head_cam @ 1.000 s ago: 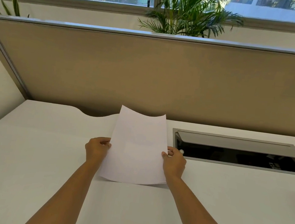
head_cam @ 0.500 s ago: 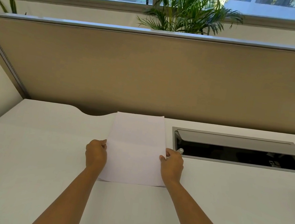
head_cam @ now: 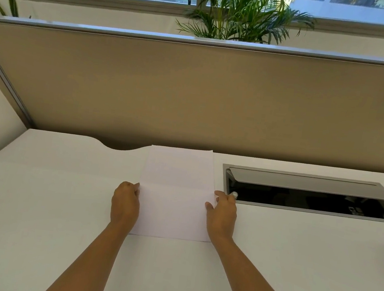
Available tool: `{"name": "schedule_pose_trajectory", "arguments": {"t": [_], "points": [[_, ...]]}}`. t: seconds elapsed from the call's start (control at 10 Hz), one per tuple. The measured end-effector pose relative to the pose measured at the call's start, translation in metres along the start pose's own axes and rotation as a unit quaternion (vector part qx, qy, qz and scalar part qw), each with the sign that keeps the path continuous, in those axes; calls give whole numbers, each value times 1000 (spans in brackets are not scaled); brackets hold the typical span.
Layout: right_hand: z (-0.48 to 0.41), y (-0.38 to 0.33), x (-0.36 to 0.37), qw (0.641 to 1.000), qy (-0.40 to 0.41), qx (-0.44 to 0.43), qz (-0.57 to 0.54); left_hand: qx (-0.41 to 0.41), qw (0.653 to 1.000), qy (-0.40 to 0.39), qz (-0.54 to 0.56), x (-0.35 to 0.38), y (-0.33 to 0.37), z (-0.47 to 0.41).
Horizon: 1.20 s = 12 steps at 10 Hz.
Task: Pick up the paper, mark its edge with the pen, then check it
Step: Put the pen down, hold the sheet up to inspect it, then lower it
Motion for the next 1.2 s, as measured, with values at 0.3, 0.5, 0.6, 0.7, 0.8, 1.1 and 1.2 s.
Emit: {"name": "schedule_pose_trajectory", "arguments": {"t": [0.3, 0.5, 0.6, 0.7, 0.8, 1.1, 1.2], "points": [[18, -1, -2, 991, 3, -89, 96, 128, 983, -62, -117, 8, 19, 39], [34, 6, -3, 971, -8, -123, 206, 196, 958, -78, -196, 16, 25, 64], [41, 8, 1, 964, -28, -136, 228, 219, 952, -90, -195, 15, 30, 76], [41, 8, -4, 963, -25, -134, 231, 185, 950, -129, -214, 24, 15, 73], [45, 3, -24, 972, -9, -133, 196, 177, 947, -136, -230, 21, 12, 72], [114, -35, -167, 984, 24, -174, -18, 255, 930, -40, -260, -46, 86, 89], [166, -69, -259, 963, 69, -250, -72, 294, 920, 6, -260, -80, 128, 102]]}}
Point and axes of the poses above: each hand's wrist, its own z-axis away from the middle knuckle, its own x-axis out of the palm, y = z × x, the point moved 10 cm from there along -z, towards the middle knuckle, and after that the axes turned 3 degrees about x, right-handed, at the moved point
